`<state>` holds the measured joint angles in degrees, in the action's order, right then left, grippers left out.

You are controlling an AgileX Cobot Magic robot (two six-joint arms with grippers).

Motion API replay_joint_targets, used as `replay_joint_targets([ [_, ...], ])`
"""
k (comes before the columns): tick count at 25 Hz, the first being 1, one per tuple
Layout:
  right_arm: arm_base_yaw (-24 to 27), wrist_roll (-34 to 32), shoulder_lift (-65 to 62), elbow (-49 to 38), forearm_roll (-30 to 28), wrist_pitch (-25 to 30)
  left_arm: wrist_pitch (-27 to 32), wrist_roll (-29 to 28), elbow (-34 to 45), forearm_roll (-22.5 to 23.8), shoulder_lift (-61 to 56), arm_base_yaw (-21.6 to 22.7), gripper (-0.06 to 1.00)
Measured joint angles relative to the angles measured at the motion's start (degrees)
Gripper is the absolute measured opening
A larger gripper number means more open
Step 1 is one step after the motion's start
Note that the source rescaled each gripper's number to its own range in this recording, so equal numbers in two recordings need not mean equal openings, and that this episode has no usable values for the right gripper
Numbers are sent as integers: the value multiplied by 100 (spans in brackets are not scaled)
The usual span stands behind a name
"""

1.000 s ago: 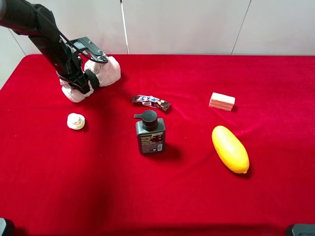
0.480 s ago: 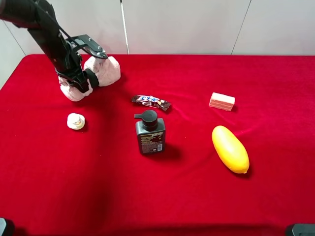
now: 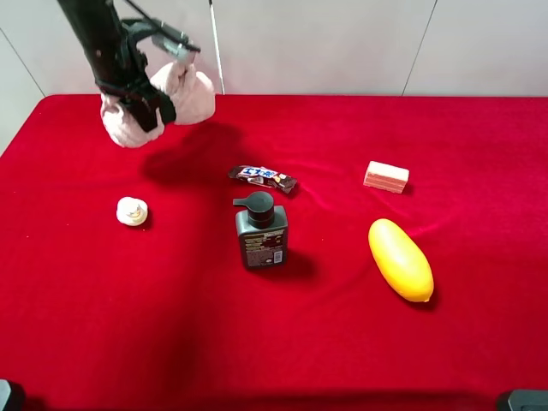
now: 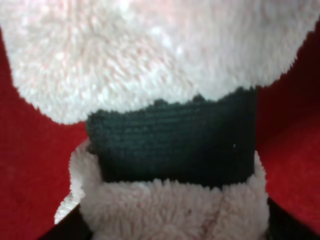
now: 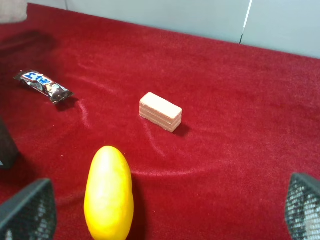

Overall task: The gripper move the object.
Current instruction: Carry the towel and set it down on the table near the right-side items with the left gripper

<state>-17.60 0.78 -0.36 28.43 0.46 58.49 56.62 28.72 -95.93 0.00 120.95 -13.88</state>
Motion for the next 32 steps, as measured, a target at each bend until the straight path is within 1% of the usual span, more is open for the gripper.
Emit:
replay_joint_targets([
  [3,0,0,0,0,0,0,297,-138,-365,0,0,-169,1],
  [7,0,0,0,0,0,0,590,-156,-805,0,12,-432,1],
  [14,0,0,0,0,0,0,938,-166,-1681,0,355,-937,1],
  [25,0,0,0,0,0,0,993,-166,-3495,0,1401,-1813,1],
  [29,0,0,0,0,0,0,993,-166,-4097,-243,1845,-2034,1],
  [32,0,0,0,0,0,0,942,-166,-4311,-385,2063,-2153,1],
])
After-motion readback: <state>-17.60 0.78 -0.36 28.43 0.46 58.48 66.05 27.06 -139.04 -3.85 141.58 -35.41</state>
